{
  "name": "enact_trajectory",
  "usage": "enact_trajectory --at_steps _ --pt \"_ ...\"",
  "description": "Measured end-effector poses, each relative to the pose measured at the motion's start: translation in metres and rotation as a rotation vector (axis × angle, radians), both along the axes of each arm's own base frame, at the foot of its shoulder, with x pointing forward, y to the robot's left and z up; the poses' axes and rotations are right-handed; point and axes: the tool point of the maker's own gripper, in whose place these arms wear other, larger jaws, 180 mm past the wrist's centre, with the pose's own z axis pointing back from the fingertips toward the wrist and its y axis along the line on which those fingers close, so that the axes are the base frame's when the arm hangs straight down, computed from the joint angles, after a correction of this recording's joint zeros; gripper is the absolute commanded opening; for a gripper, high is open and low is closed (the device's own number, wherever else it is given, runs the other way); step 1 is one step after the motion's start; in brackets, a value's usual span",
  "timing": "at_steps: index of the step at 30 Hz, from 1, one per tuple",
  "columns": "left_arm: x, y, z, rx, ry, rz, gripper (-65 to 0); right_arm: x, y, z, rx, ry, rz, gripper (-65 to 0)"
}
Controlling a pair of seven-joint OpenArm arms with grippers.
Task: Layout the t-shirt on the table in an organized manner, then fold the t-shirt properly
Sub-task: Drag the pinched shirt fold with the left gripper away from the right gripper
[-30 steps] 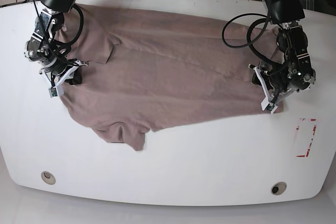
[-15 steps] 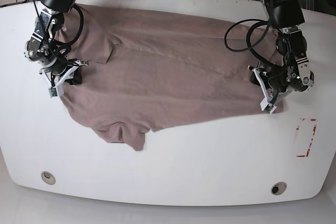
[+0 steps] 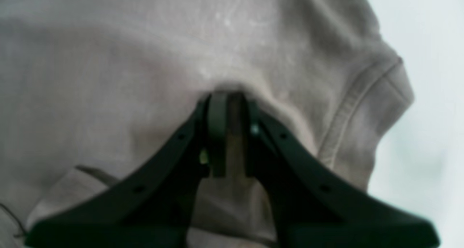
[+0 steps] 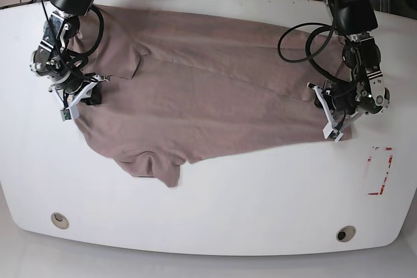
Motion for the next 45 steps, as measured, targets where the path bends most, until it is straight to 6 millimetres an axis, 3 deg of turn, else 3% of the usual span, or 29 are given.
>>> enact_trajectory --at_steps 9,19,32,38,45 --pt "0.0 -0.005 0.002 0.007 -0.002 -0.024 -65.0 0.0 0.0 0.0 0.0 0.0 0.0 -58.3" --pt "0.013 -0.004 0.052 0.084 -0.134 -0.058 -65.0 0.0 0.0 0.0 0.0 0.0 0.0 -58.5" --pt "-0.011 0.004 0.09 0.229 -0.175 -0.111 -65.0 0.0 0.0 0.0 0.0 0.0 0.0 -58.5" --pt "-0.035 0.01 0.086 0.263 -0.154 -0.106 -65.0 0.0 0.0 0.0 0.0 0.0 0.0 -58.5" --pt "-0.064 0.008 0.067 0.262 -0.088 -0.122 -65.0 0.0 0.0 0.0 0.0 0.0 0.0 -58.5"
